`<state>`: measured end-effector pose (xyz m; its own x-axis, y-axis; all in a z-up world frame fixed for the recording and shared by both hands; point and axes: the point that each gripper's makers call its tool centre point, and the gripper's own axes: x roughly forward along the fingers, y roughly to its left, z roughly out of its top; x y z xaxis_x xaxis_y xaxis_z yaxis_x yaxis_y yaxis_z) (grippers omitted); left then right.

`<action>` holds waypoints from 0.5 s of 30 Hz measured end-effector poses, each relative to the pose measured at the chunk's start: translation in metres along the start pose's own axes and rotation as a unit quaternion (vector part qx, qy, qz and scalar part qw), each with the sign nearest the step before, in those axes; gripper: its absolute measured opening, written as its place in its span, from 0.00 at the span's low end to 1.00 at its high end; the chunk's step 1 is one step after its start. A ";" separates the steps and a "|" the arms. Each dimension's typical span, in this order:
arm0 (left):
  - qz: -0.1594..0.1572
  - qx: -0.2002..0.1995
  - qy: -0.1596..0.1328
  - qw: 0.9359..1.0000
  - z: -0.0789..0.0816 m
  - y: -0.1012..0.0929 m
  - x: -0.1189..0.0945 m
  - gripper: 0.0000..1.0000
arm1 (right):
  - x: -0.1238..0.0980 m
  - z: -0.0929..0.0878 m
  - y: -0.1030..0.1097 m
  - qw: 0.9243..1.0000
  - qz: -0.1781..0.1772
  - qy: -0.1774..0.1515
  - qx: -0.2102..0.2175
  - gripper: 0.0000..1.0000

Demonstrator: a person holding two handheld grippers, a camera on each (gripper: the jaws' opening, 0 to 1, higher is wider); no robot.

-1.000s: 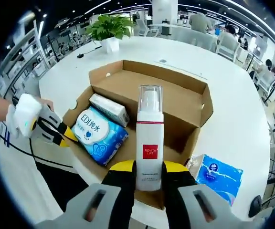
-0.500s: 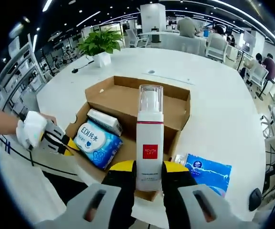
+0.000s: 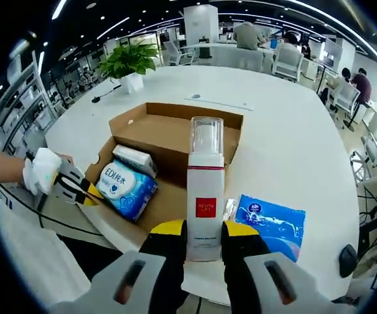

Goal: Operate the shoe box by opening the lid, removing the specified soft item, and placing it in the target area until the item is outside and the box remains undamaged.

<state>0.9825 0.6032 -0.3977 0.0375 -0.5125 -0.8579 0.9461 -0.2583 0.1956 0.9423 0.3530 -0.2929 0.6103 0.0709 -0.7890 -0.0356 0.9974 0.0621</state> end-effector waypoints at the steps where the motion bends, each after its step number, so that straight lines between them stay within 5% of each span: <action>1: 0.000 0.000 0.000 1.000 0.000 0.000 0.000 0.04 | -0.002 -0.002 -0.003 1.000 -0.004 -0.001 0.006 0.19; 15: -0.003 -0.002 0.002 1.000 -0.001 0.001 0.001 0.04 | -0.019 -0.011 -0.026 0.999 -0.026 -0.010 0.023 0.19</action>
<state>0.9834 0.6035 -0.3986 0.0324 -0.5082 -0.8606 0.9478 -0.2575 0.1878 0.9224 0.3262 -0.2863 0.6258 0.0188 -0.7798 0.0327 0.9982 0.0503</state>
